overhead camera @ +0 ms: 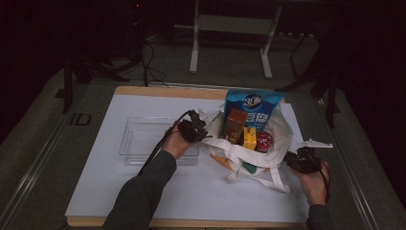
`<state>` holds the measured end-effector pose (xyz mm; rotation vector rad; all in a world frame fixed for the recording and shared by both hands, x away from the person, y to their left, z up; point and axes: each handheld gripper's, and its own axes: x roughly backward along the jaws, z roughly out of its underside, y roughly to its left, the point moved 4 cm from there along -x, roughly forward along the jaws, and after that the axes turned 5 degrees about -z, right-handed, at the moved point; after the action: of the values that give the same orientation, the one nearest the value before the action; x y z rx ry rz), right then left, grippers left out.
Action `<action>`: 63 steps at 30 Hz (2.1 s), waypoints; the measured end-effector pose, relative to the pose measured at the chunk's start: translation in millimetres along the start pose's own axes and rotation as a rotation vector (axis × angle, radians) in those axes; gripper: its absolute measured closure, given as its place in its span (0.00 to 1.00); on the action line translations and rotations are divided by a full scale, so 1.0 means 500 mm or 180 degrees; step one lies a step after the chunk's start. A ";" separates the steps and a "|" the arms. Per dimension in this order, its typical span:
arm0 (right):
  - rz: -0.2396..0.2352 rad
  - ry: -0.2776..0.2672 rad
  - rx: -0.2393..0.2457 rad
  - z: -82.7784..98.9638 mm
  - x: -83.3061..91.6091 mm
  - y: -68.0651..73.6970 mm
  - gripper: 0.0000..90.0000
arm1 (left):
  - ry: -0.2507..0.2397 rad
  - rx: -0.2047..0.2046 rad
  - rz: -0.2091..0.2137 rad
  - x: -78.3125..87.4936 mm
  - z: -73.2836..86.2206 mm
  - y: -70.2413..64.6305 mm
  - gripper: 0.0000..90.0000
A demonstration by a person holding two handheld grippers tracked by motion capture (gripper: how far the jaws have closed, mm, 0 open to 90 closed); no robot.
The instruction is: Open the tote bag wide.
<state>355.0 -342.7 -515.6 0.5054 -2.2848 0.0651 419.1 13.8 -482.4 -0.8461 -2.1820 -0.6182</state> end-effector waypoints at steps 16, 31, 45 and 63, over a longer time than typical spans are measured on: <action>-0.0070 -0.0485 0.0258 -0.088 0.115 0.020 0.63 | -0.0296 0.0181 0.0086 0.033 -0.031 0.018 0.76; 0.0329 -0.0759 0.0477 -0.177 0.092 0.044 0.80 | -0.0445 0.0259 -0.0136 0.025 -0.108 0.031 0.85; 0.0371 -0.0418 0.0380 -0.164 -0.006 0.022 0.97 | -0.0171 0.0119 -0.0326 -0.048 -0.114 0.024 0.98; 0.0244 -0.0144 0.0024 -0.097 -0.087 -0.024 0.98 | 0.0248 0.0194 -0.0255 -0.125 -0.082 0.026 0.99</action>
<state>419.6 -329.2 -514.0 0.4270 -2.3488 0.1014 480.1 -27.2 -501.3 -0.6944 -2.1611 -0.6104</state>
